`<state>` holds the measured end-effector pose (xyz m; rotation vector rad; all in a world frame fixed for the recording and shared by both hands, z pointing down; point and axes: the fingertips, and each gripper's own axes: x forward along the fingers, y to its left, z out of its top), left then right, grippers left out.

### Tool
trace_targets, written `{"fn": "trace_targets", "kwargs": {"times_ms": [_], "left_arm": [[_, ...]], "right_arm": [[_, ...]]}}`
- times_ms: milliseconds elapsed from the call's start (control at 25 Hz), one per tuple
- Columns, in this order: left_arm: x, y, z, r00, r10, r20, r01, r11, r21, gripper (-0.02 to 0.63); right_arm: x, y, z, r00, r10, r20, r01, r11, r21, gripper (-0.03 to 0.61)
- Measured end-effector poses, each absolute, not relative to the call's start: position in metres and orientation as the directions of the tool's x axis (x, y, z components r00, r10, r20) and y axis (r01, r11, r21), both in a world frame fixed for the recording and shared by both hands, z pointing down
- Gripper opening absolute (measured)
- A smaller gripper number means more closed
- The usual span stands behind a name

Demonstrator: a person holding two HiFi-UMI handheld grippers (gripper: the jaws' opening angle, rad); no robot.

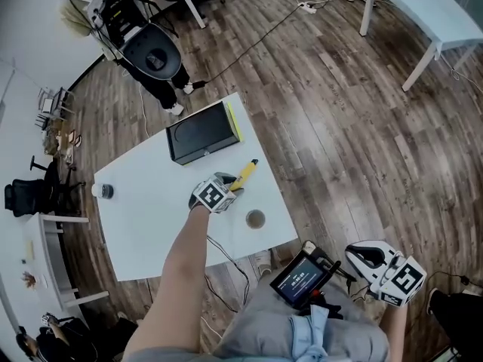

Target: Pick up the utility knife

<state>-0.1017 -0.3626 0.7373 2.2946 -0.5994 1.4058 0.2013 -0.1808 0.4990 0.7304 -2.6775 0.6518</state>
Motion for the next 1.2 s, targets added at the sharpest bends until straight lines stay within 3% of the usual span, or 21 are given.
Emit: {"fn": "trace_targets", "kwargs": {"times_ms": [200, 320, 680, 760, 1200], "left_arm": [[-0.101, -0.350, 0.734, 0.404, -0.025, 0.914, -0.323, -0.939, 0.117, 0.177], [-0.102, -0.348, 0.741, 0.394, 0.012, 0.919, -0.268, -0.955, 0.127, 0.162], [-0.095, -0.360, 0.732, 0.460, -0.110, 0.881, -0.490, -0.859, 0.148, 0.171], [-0.092, -0.363, 0.731, 0.463, -0.140, 0.876, -0.504, -0.854, 0.130, 0.207], [-0.072, -0.370, 0.742, 0.432, -0.133, 0.892, -0.486, -0.867, 0.106, 0.210]], "right_arm": [[0.186, -0.177, 0.497, -0.823, -0.405, 0.398, -0.543, 0.765, -0.345, 0.031], [0.177, -0.176, 0.498, -0.823, -0.401, 0.403, -0.543, 0.765, -0.347, 0.031], [0.159, -0.179, 0.496, -0.827, -0.393, 0.403, -0.535, 0.771, -0.347, 0.031], [0.158, -0.179, 0.495, -0.827, -0.393, 0.402, -0.535, 0.770, -0.347, 0.031], [0.163, -0.178, 0.495, -0.818, -0.409, 0.405, -0.551, 0.759, -0.346, 0.031]]}}
